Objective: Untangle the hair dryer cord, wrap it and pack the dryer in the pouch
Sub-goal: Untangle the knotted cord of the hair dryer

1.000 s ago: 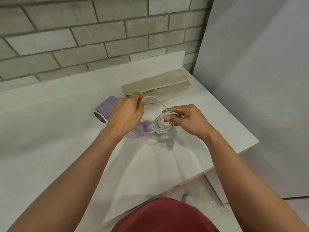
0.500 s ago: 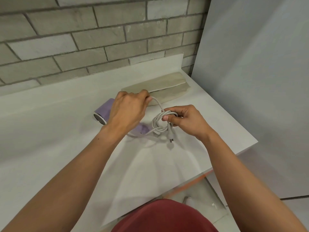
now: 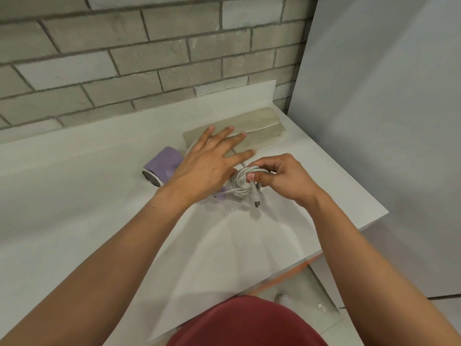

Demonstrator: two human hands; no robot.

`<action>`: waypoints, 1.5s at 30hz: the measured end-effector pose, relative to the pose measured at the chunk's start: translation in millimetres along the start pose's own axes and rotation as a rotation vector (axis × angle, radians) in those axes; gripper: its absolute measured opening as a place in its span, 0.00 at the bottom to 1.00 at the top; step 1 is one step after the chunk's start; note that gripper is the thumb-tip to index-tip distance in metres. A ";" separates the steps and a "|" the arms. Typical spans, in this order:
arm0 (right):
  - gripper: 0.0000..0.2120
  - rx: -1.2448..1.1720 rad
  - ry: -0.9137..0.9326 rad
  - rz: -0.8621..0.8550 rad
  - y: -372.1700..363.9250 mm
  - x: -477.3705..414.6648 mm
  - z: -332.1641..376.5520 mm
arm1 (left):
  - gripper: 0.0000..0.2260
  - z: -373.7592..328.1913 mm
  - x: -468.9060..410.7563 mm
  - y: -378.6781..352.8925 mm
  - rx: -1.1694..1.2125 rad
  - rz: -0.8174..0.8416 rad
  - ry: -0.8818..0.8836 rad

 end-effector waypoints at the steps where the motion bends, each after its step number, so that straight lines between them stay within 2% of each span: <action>1: 0.04 -0.006 0.003 -0.003 -0.1 -0.7 0.1 | 0.19 -0.1 -1.5 -1.3 -0.005 -0.010 -0.016; 3: 0.04 -0.013 0.002 -0.005 -0.8 -1.0 -0.5 | 0.10 3.2 -3.0 0.6 0.011 -0.041 0.050; 9: 0.07 -0.105 -0.047 0.010 3.1 -2.3 -4.8 | 0.13 17.7 3.7 1.3 0.166 0.033 0.436; 12: 0.09 -0.082 -0.033 0.014 2.5 -2.2 -5.1 | 0.13 24.6 11.1 -1.9 0.234 0.007 0.475; 18: 0.07 0.006 -0.020 -0.181 6.9 -5.0 -12.6 | 0.11 45.9 40.9 -3.2 0.626 -0.032 0.726; 21: 0.06 0.050 -0.016 -0.236 10.1 -6.0 -14.6 | 0.08 47.4 62.7 -7.3 0.857 0.064 0.831; 28: 0.06 0.090 -0.005 -0.287 8.5 -7.1 -17.4 | 0.08 20.6 112.2 -31.9 0.894 0.470 0.816; 32: 0.06 0.096 0.002 -0.270 6.4 -8.2 -16.6 | 0.06 -4.4 119.2 -49.9 0.933 0.608 0.782; 36: 0.09 0.097 0.009 -0.269 5.6 -9.9 -13.9 | 0.04 -16.2 110.0 -65.9 0.928 0.582 0.787; 39: 0.09 0.092 0.023 -0.224 6.5 -11.7 -12.0 | 0.10 -13.0 100.7 -64.4 0.592 0.594 0.645; 41: 0.11 0.112 0.045 -0.139 5.5 -11.3 -10.0 | 0.12 -10.6 91.0 -53.9 0.448 0.496 0.601; 43: 0.13 0.146 0.084 -0.069 4.3 -10.3 -7.8 | 0.11 -10.1 77.2 -39.9 0.554 0.345 0.621; 45: 0.14 0.167 0.117 -0.032 3.9 -7.9 -5.5 | 0.09 -12.1 61.3 -29.2 0.798 0.245 0.689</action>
Point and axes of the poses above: each hand's wrist, its own x-axis away from the middle knuckle, its own y-axis out of the back of the hand, z = x × y, the point moved 3 cm from there along -x, towards the middle knuckle, and after that the axes turned 6 degrees about y, right-handed, at the moved point
